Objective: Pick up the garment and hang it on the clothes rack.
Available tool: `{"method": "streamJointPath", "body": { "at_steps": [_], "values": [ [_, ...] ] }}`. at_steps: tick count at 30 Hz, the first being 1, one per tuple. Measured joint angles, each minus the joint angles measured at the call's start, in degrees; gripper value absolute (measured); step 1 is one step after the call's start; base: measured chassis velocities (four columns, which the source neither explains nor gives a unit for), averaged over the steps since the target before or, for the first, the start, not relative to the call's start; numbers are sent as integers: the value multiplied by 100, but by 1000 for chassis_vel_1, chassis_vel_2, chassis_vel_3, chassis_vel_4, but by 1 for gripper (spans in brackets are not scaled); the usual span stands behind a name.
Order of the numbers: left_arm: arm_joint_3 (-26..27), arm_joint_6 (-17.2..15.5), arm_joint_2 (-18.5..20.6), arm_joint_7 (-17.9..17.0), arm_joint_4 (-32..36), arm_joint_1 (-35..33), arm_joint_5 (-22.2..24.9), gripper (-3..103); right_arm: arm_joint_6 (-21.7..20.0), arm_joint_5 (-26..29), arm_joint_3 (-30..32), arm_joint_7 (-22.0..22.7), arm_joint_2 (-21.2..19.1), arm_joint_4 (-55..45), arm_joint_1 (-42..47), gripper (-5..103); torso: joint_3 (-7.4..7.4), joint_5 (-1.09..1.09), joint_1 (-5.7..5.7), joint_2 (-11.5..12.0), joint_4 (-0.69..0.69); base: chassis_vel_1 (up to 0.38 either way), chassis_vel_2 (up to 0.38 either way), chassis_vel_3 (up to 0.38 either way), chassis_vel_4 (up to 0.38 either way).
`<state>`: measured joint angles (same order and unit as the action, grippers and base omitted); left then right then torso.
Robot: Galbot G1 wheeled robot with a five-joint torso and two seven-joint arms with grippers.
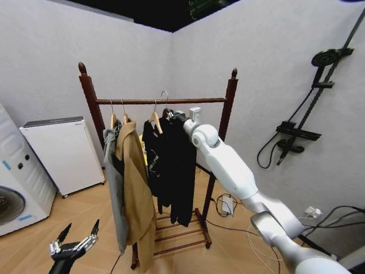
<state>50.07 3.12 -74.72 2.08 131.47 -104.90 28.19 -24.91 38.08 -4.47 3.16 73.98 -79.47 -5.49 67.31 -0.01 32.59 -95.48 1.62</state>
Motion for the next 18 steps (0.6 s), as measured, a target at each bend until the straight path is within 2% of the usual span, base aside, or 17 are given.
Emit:
{"method": "streamJointPath", "body": {
  "at_steps": [6,18],
  "values": [
    [0,0,0,0,0,0,0,100,7,-130,-16,-60,114,285,4,9,0,0,-1,0,0,0,0,0,0],
    [0,0,0,0,0,0,0,100,76,-250,-3,-173,89,391,122,9,0,1,-1,0,0,0,0,0,0]
  ]
}}
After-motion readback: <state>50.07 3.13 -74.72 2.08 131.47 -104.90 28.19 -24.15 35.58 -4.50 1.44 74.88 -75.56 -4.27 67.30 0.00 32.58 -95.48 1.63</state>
